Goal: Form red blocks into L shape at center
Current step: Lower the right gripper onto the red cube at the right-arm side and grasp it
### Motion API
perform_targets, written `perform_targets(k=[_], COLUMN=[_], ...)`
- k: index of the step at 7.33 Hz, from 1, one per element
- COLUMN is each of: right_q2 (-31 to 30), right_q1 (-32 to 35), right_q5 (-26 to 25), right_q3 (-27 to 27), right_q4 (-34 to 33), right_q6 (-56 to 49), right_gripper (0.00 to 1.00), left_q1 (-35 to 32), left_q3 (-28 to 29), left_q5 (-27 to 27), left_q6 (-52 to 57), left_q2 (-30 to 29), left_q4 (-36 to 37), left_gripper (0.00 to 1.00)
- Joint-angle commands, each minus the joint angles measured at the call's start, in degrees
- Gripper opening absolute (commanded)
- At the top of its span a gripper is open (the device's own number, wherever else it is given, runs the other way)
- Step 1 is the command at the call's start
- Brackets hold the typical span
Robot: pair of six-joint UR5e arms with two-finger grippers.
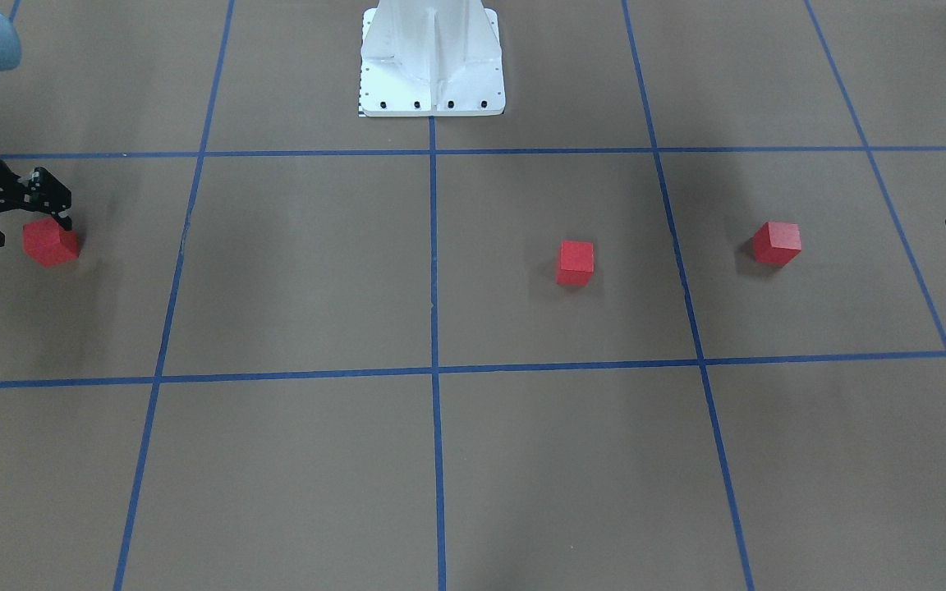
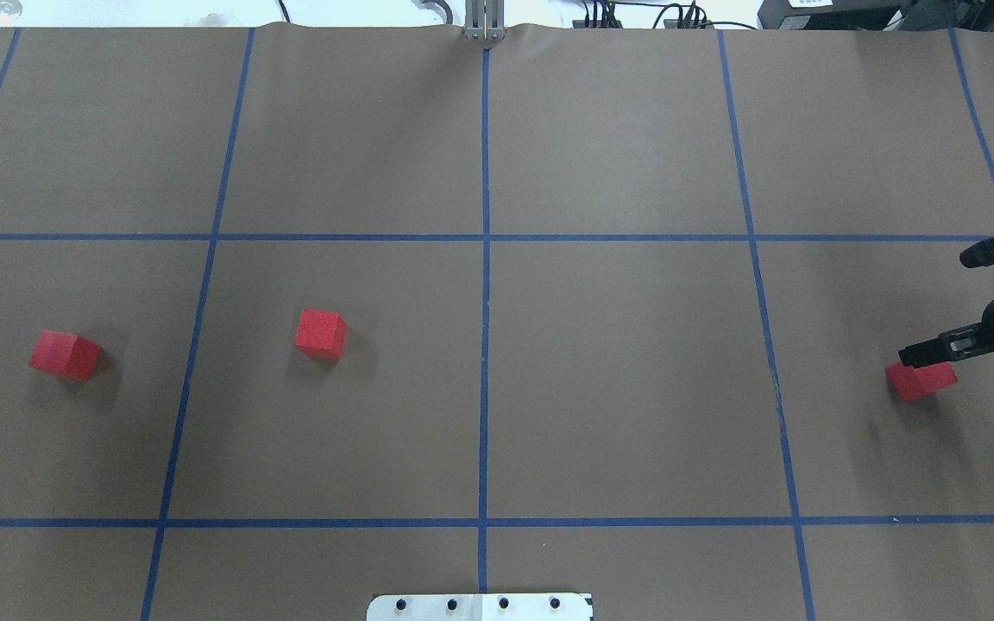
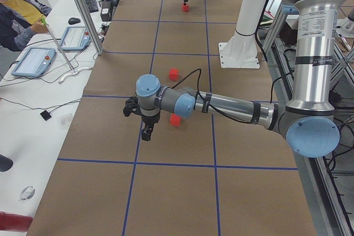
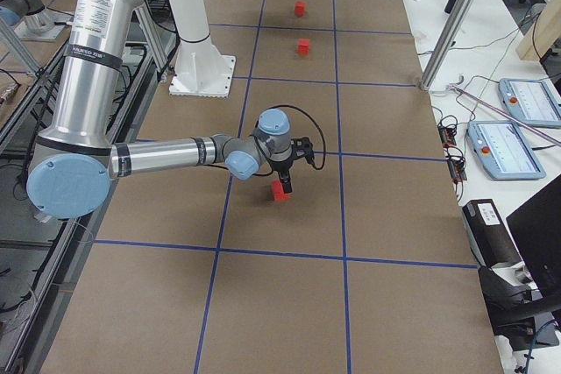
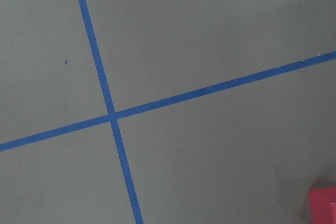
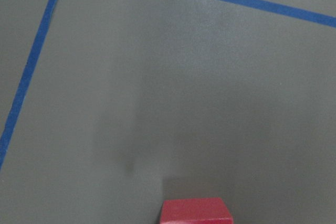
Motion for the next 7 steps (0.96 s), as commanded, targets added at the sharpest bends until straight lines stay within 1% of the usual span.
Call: perform_targets(k=[1,3,4,5,6,7], right_q2=[-0.06,-0.06,0.11,0.46,0.64,0.99], right_q1=[-0.58,-0.84,-1.01,-1.19,-1.19,-1.10], right_q5=[-0.07,-0.16,-0.07,0.11,0.11,0.19], right_q3=[-1.71,-2.42,-2.51,-2.77,-2.77,-1.99], right_q4=[0.37,0.37,0.29,0.29,0.29,0.29], right_q6=[-0.46,-0.73,-0.73,-0.73,-0.65,-0.38], right_gripper=[0.98,0.98,0.73,0.30,0.00,0.00], left_q1=[0.00,0.00,0.00,0.00,0.00,-0.09], left_q3=[-0.13,-0.13,-0.13,-0.13,-0.22,-0.22], left_q5=[0.09,0.09,0.09,0.09,0.09,0.09], left_q6=[0.00,0.00,0.00,0.00,0.00,0.00], left_q2=[-0.07,-0.07,-0.15,-0.15,-0.07,-0.07], left_q4=[0.18,0.18,0.18,0.18,0.18,0.09], left_gripper=[1.00,1.00,1.00,1.00,1.00,1.00])
